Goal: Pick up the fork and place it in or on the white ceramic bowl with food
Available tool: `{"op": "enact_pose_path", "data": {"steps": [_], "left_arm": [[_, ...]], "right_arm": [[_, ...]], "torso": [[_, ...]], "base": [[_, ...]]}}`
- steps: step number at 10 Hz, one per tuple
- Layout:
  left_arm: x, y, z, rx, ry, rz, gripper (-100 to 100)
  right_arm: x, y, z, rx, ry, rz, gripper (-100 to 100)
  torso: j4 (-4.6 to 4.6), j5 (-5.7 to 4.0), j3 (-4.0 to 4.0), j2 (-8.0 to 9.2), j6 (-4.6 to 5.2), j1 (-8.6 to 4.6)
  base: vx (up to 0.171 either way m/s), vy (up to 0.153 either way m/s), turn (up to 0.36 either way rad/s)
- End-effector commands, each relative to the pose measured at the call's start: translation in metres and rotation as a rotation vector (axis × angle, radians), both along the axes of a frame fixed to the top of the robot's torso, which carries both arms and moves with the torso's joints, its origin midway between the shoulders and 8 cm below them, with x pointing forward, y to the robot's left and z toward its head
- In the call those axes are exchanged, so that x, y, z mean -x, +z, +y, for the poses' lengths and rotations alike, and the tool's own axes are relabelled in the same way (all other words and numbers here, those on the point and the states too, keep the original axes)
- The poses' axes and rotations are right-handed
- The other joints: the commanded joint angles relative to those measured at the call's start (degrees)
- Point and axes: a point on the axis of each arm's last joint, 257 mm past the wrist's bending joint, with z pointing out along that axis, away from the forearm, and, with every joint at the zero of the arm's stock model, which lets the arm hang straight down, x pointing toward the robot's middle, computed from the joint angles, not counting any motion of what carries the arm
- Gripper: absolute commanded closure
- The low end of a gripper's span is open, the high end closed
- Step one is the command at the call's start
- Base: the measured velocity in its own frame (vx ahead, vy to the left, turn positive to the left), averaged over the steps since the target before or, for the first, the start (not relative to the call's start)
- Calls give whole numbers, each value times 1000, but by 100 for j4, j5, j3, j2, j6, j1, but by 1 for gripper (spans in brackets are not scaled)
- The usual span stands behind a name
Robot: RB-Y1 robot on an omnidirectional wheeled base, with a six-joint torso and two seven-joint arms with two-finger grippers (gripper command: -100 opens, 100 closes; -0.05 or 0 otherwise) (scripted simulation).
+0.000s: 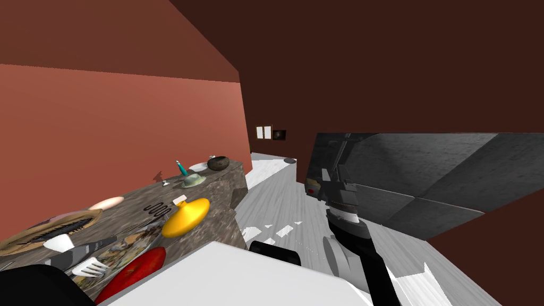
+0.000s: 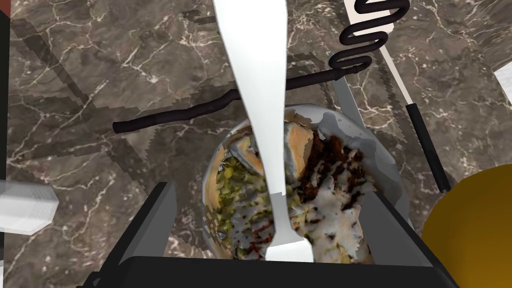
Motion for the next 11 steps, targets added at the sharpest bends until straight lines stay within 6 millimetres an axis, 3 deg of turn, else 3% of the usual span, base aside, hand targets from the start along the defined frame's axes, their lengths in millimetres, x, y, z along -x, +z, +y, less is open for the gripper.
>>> {"op": "enact_pose_path", "data": {"steps": [1,2,10,11], "left_arm": [[0,0,0,0,0,0,0],[4,15,-2,-4,7,-5,-100],[18,72,-15,-24,31,-13,-100],[16,69,-12,-24,28,-13,-100]], "right_arm": [[0,0,0,0,0,0,0],[0,0,0,0,0,0,0],[0,0,0,0,0,0,0],[0,0,0,0,0,0,0]], "torso": [[0,0,0,0,0,0],[0,0,0,0,0,0],[1,0,4,6,0,0],[1,0,4,6,0,1]], "base": [[0,0,0],[-8,4,-37],[-16,5,-23],[-7,3,-3]]}}
